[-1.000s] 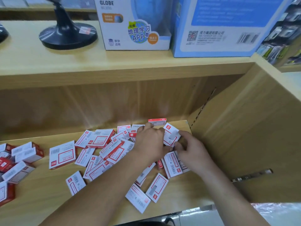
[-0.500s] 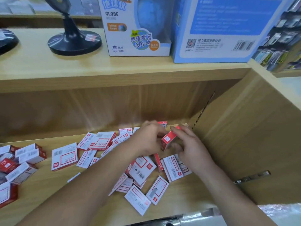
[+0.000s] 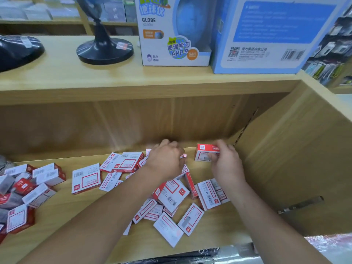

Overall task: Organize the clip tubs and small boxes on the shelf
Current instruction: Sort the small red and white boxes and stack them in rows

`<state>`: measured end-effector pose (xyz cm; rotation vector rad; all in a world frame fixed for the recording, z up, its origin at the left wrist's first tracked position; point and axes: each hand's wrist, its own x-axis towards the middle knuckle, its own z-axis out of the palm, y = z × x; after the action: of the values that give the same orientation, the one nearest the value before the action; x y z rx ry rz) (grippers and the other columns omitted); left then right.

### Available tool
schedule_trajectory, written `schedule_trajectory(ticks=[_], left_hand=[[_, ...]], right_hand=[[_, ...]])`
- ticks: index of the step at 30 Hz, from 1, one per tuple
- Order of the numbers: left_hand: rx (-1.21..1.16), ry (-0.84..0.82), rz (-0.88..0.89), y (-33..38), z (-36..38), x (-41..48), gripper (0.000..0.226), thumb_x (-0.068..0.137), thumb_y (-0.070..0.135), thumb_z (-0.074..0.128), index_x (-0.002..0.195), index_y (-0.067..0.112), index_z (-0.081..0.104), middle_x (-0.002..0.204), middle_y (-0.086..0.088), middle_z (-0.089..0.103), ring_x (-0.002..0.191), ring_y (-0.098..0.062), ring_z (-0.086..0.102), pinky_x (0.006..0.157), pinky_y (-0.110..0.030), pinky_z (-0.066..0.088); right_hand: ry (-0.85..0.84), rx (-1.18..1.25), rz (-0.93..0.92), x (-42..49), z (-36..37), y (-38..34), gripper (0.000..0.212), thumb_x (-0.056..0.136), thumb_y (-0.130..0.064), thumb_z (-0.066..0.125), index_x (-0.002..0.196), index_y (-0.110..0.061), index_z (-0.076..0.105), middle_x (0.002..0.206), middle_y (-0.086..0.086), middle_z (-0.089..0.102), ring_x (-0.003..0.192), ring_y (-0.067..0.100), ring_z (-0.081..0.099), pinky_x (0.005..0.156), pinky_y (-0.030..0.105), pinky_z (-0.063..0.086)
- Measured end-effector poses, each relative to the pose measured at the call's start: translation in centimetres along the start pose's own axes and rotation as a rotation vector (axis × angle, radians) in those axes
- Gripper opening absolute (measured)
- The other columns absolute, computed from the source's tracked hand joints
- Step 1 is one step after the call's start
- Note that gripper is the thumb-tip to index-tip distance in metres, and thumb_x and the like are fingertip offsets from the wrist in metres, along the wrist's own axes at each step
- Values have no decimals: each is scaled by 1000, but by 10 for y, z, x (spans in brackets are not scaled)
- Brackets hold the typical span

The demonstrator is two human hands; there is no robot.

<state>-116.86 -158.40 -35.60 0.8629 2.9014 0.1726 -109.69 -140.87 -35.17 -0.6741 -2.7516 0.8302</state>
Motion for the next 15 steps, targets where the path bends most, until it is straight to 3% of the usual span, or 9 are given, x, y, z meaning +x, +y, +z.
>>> schedule_trajectory(ticks=[6,9,12,15], left_hand=[[7,-29,-64,-15,-2,-12,48,98,60,42,127,28,64,121,4,62,118,-20,48,97,-39,42],[-4,29,-55,-18,-3,-19,47,99,58,44,123,24,66,119,4,64,117,-21,51,98,-39,44],[-139,118,52,0,-5,-29,43,96,57,50,115,23,68,114,5,66,113,-21,54,91,-36,48],[-283,-39,188,37,0,-43,54,80,74,54,108,30,66,96,6,66,100,-20,57,83,-38,52]], right_hand=[[24,121,-16,22,16,-7,29,98,-17,61,126,-20,56,125,5,54,109,26,59,85,26,42],[46,251,39,21,13,-5,47,93,-15,69,135,-16,48,131,6,55,118,25,58,98,31,47],[33,315,51,9,0,1,51,91,-13,70,137,-20,50,133,0,58,124,19,56,106,40,47],[-80,320,24,-18,-15,10,38,92,-7,66,127,-20,61,117,-7,63,117,13,59,101,29,44]])
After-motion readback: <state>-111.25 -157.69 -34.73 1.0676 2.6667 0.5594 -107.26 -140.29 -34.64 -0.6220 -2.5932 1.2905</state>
